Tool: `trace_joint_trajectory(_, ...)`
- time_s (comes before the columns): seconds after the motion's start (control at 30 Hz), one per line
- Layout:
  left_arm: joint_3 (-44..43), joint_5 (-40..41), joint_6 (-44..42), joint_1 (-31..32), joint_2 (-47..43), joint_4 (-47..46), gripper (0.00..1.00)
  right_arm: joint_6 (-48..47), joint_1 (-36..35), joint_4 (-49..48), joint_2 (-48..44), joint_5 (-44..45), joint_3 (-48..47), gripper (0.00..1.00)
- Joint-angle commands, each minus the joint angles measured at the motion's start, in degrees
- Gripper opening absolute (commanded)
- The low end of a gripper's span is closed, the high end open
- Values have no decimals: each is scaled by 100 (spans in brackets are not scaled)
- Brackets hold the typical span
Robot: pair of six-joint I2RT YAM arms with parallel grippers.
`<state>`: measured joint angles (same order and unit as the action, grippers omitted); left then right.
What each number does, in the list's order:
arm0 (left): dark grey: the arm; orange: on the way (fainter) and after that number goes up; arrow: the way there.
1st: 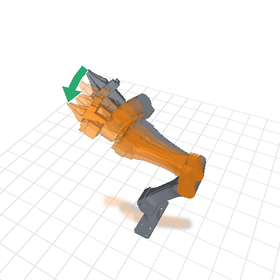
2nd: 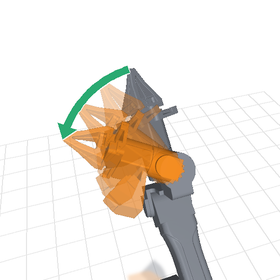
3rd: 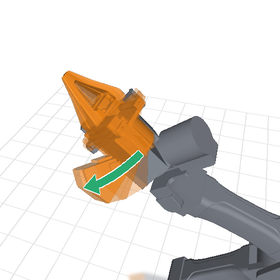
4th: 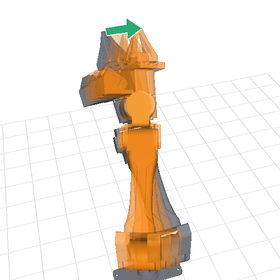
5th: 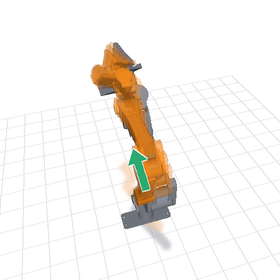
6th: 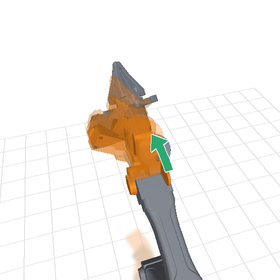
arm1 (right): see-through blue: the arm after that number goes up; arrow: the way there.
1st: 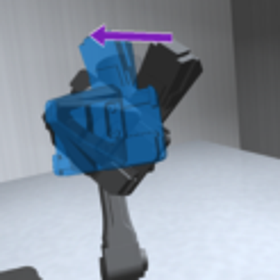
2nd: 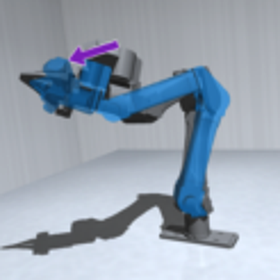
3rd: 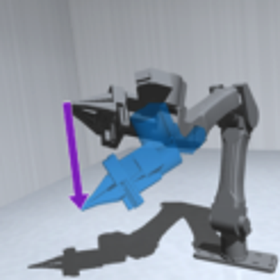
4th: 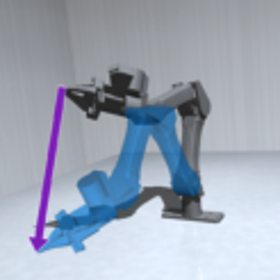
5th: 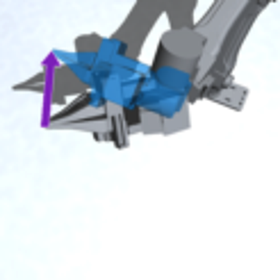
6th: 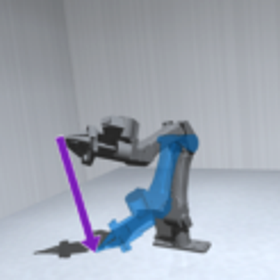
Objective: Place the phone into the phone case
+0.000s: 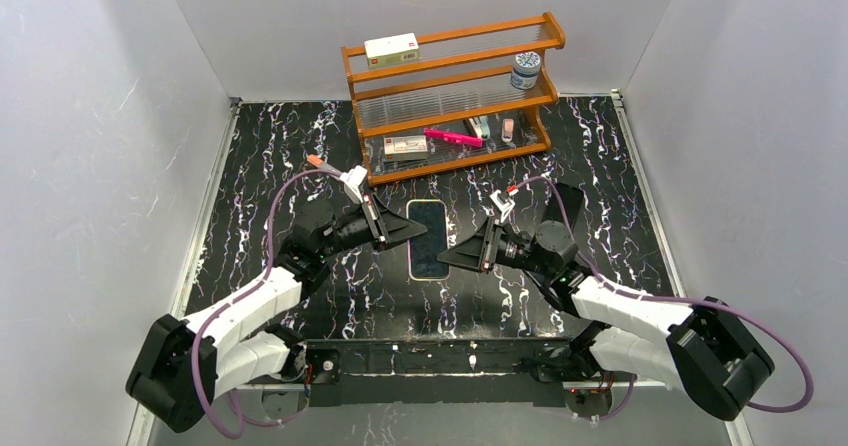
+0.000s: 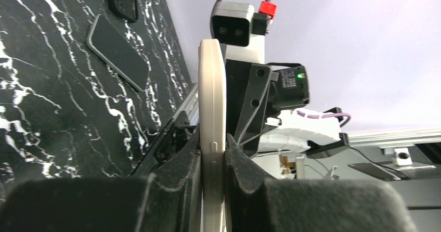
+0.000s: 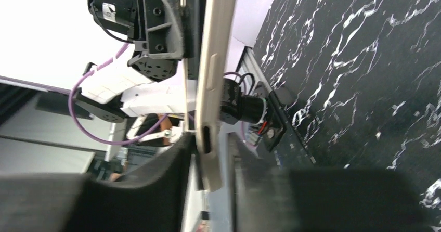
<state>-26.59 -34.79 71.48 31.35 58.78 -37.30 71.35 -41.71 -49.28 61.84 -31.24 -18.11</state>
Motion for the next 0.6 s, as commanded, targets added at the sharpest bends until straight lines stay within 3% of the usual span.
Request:
trace_joint_trajectory(0.0,-126,-52,-517,2,161,-251,0,290,-15,461,-354,220,121,24)
trace_joint_trajectory(0.13,-209,-11,-1232,2,310,422,0,808,-16,702,-347,332,76,4)
trace_joint_trajectory(0.3,-302,-101,-1608,2,277,818,0,880,-20,820,-239,356,-36,1)
trace_joint_trajectory(0.37,-358,-236,-1573,2,242,816,0,659,-16,899,-274,360,-86,9)
trace_joint_trajectory(0.57,-513,-685,-1359,2,-75,816,0,72,-19,1496,-657,643,-308,56)
